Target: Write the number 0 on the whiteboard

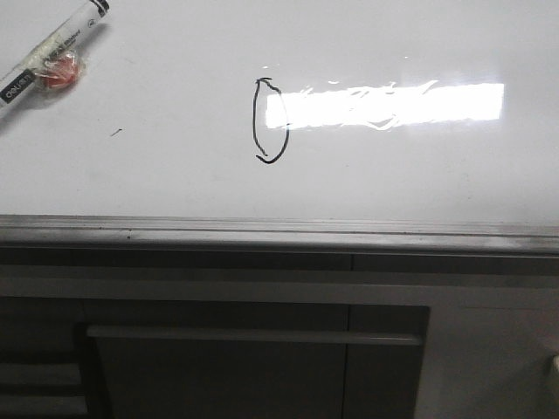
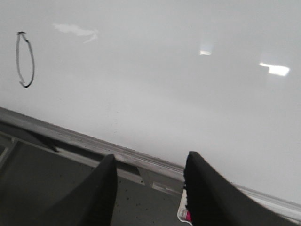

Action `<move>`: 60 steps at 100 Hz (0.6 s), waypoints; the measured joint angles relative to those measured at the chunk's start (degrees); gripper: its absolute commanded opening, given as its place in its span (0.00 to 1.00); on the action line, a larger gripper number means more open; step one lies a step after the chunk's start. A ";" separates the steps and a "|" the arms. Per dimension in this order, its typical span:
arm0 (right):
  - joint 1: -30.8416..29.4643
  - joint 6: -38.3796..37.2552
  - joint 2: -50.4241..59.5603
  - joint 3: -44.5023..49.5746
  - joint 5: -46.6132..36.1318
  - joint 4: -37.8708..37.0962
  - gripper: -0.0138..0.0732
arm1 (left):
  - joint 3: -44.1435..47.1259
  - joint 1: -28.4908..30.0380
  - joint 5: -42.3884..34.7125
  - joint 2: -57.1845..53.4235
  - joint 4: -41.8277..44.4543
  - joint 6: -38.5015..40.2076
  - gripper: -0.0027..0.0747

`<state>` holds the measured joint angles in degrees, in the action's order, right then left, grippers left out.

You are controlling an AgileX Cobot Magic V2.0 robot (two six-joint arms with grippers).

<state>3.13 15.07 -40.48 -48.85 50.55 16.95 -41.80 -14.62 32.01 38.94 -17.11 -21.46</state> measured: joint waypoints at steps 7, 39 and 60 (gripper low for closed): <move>0.00 -3.07 3.33 4.98 -4.30 -0.67 0.50 | 0.00 3.52 4.00 -0.26 3.22 4.22 0.40; 0.00 -7.05 10.13 18.29 -12.31 -0.99 0.37 | -0.03 13.03 6.76 -0.36 5.47 7.61 0.33; 0.00 -7.05 10.13 18.60 -13.14 -1.10 0.07 | -0.03 13.16 6.76 -0.36 5.69 7.72 0.02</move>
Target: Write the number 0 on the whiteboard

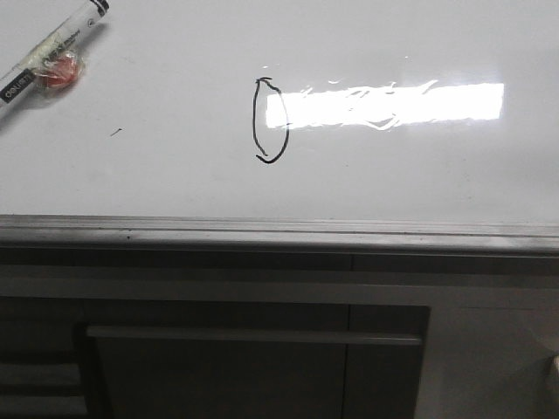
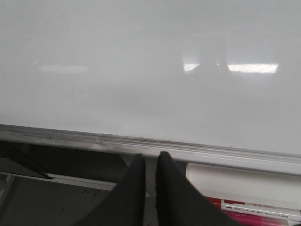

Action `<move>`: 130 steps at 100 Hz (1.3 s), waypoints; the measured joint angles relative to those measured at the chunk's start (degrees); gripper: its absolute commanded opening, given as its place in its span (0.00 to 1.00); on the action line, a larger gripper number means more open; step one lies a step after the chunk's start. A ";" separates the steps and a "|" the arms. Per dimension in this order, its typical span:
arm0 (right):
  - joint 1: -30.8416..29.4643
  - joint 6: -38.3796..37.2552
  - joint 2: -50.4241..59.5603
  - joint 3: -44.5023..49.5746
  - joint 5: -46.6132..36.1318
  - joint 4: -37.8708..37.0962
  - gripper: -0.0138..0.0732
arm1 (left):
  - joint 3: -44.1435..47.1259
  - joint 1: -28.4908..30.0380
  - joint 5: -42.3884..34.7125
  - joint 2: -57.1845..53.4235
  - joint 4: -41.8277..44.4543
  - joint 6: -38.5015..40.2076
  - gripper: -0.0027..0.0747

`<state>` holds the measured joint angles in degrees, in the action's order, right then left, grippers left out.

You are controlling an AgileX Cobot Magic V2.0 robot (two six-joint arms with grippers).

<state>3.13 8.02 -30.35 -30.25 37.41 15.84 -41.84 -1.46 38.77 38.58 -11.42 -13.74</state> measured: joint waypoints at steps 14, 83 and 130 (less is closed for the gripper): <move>0.00 0.00 0.00 0.23 0.92 0.00 0.07 | 0.00 0.00 -0.60 0.00 0.36 0.00 0.01; 0.00 -0.09 0.00 0.35 2.87 0.00 0.07 | 16.15 0.00 -23.95 -7.38 1.93 0.00 0.01; 0.00 -0.09 0.00 0.35 2.96 0.00 0.07 | 41.57 0.00 -42.27 -35.38 -3.24 0.07 0.01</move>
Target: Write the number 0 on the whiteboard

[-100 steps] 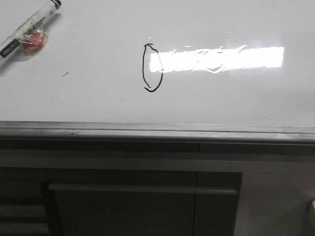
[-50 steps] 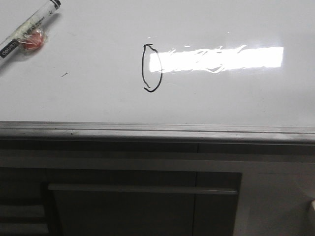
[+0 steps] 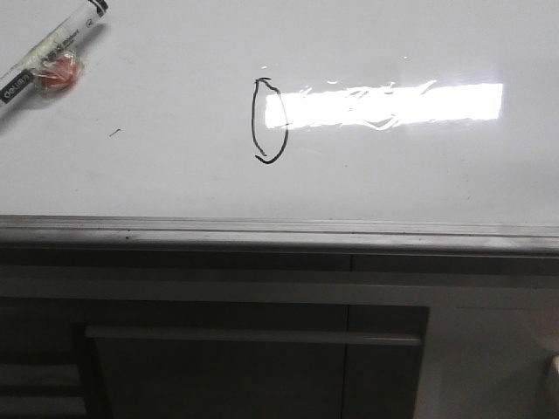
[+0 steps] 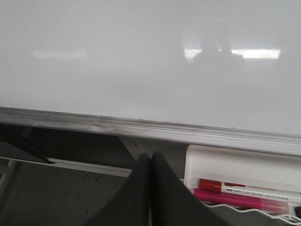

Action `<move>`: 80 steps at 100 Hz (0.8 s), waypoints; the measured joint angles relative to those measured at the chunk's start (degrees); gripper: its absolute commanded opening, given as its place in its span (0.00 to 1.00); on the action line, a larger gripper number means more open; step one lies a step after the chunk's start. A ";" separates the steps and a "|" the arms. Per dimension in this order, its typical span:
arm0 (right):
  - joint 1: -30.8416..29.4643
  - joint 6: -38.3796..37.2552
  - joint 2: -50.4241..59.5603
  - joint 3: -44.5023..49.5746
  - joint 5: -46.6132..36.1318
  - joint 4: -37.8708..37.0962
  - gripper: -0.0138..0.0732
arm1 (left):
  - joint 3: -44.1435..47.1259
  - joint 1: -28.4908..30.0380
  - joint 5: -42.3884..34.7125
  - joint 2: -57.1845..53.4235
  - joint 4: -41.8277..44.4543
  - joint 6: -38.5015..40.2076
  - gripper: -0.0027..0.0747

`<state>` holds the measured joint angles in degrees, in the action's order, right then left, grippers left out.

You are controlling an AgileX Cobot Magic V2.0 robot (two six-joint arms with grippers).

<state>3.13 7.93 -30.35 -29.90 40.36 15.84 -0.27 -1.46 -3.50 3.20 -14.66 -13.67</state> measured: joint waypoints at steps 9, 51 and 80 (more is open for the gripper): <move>0.00 0.00 0.00 0.00 0.00 0.00 0.07 | 0.00 0.00 2.02 -3.02 0.00 0.00 0.01; 0.00 0.00 0.13 0.00 0.34 0.00 0.07 | 0.00 -0.21 5.31 -3.48 0.69 1.33 0.01; 0.00 0.00 0.13 0.00 0.43 0.00 0.07 | 0.00 -0.21 5.65 -3.48 10.22 11.58 0.01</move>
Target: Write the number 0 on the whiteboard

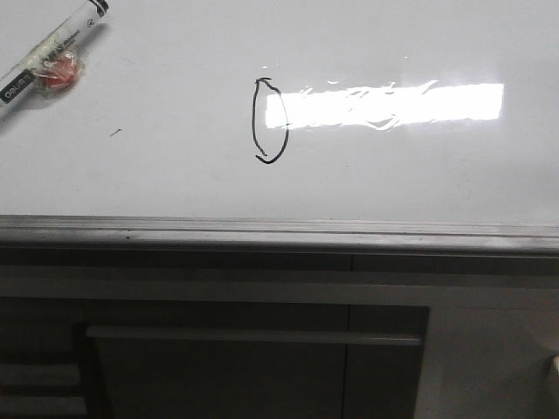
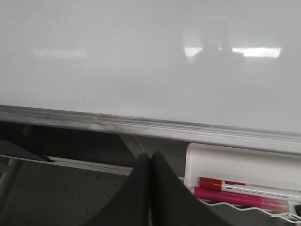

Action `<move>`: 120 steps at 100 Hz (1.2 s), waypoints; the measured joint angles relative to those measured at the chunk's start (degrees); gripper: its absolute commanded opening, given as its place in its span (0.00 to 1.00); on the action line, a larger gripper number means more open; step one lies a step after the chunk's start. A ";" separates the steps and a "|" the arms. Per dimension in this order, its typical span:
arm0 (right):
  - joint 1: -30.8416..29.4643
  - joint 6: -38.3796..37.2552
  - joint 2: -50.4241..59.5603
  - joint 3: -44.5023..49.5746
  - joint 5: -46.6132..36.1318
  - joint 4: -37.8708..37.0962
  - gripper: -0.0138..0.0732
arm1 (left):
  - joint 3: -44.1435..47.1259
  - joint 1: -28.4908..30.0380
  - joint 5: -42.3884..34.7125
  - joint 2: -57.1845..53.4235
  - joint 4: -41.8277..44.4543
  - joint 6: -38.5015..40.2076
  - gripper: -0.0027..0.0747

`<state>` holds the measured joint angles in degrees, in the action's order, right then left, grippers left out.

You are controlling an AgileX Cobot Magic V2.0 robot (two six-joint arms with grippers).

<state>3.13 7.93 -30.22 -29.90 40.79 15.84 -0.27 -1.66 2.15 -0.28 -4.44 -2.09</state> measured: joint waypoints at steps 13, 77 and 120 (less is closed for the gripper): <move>0.00 0.00 0.00 0.00 0.00 0.00 0.07 | 0.00 0.00 0.00 0.00 0.00 0.40 0.01; 0.00 0.22 9.89 12.77 -18.69 -2.51 0.07 | 0.00 0.00 0.00 0.00 0.00 0.63 0.01; -0.82 0.22 29.81 30.43 -36.31 -2.99 0.07 | 0.00 0.00 0.00 0.00 0.00 0.63 0.01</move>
<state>2.31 8.16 -0.41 0.53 4.48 12.85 -0.27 -1.66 2.15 -0.28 -4.44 -1.46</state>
